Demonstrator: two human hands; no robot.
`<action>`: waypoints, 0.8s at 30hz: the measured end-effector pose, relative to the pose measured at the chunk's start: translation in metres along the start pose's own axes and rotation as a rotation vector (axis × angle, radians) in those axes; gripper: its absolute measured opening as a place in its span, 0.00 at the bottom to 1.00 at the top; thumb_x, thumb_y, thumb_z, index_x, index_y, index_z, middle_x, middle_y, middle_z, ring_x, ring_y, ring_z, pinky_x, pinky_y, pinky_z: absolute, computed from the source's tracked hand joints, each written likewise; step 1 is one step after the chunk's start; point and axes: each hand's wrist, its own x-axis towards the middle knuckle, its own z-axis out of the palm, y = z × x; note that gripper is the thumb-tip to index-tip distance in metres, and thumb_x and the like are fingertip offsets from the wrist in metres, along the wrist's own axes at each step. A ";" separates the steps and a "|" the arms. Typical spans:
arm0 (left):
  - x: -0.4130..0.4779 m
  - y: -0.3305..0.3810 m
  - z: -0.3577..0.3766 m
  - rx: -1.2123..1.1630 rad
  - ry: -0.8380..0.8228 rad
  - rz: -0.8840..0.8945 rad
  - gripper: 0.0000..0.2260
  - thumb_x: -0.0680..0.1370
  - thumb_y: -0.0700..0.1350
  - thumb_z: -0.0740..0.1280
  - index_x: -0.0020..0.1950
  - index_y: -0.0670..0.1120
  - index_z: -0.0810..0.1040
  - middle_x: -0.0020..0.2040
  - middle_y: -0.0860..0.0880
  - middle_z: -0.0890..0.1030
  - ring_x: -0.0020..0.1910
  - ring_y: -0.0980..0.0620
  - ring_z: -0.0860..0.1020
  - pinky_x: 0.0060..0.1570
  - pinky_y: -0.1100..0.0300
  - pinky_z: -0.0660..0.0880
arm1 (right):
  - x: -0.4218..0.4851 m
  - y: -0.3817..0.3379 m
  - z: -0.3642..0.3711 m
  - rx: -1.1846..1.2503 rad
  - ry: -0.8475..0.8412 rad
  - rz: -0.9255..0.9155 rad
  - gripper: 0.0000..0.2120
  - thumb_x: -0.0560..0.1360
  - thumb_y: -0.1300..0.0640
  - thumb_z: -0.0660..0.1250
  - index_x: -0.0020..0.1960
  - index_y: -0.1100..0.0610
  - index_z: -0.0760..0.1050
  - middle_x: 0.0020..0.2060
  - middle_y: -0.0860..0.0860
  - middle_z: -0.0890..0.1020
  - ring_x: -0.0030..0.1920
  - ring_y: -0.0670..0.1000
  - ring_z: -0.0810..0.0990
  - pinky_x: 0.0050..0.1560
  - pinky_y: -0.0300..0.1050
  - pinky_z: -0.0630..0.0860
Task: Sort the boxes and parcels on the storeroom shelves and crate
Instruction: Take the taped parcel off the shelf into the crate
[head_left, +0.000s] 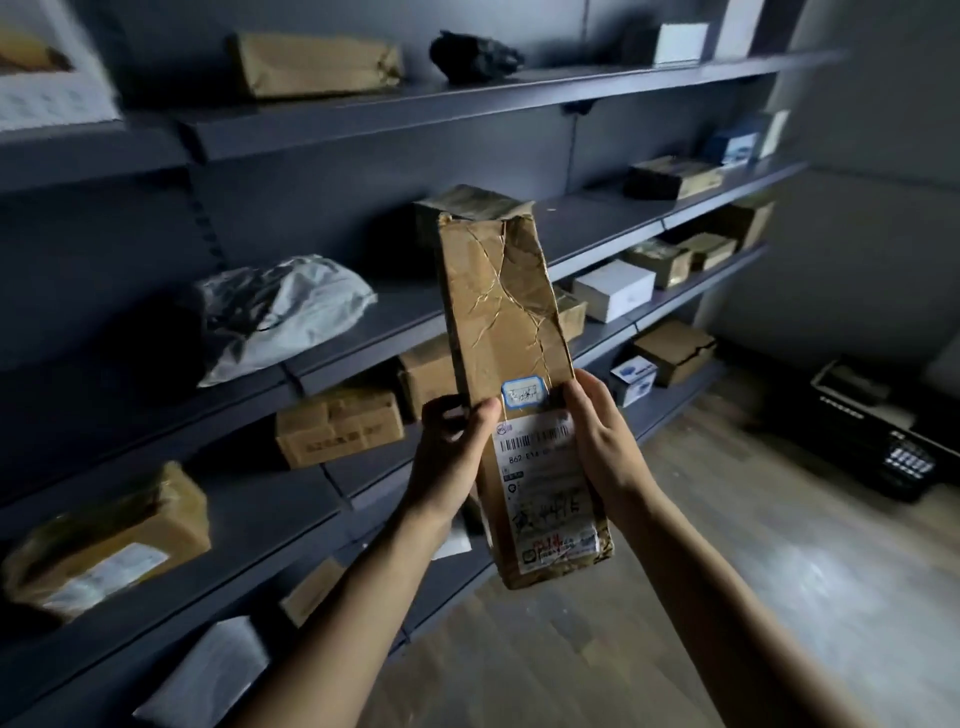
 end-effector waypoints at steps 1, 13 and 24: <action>0.005 -0.001 0.027 -0.004 -0.018 0.006 0.31 0.65 0.68 0.67 0.60 0.50 0.73 0.52 0.53 0.82 0.53 0.58 0.80 0.49 0.60 0.75 | 0.008 0.003 -0.026 -0.013 0.015 0.003 0.16 0.82 0.50 0.57 0.68 0.52 0.71 0.51 0.41 0.80 0.46 0.32 0.78 0.50 0.29 0.73; 0.066 -0.009 0.319 -0.024 -0.365 -0.071 0.32 0.68 0.68 0.67 0.59 0.44 0.77 0.50 0.44 0.84 0.52 0.42 0.82 0.48 0.50 0.77 | 0.075 0.045 -0.292 -0.062 0.355 0.103 0.17 0.81 0.47 0.58 0.67 0.51 0.69 0.52 0.45 0.82 0.52 0.45 0.81 0.62 0.48 0.74; 0.178 -0.021 0.575 -0.137 -0.705 -0.104 0.13 0.74 0.60 0.64 0.53 0.57 0.81 0.51 0.51 0.84 0.52 0.52 0.82 0.52 0.46 0.79 | 0.206 0.097 -0.510 -0.171 0.641 0.174 0.16 0.81 0.47 0.59 0.65 0.54 0.69 0.48 0.46 0.80 0.44 0.40 0.80 0.41 0.34 0.76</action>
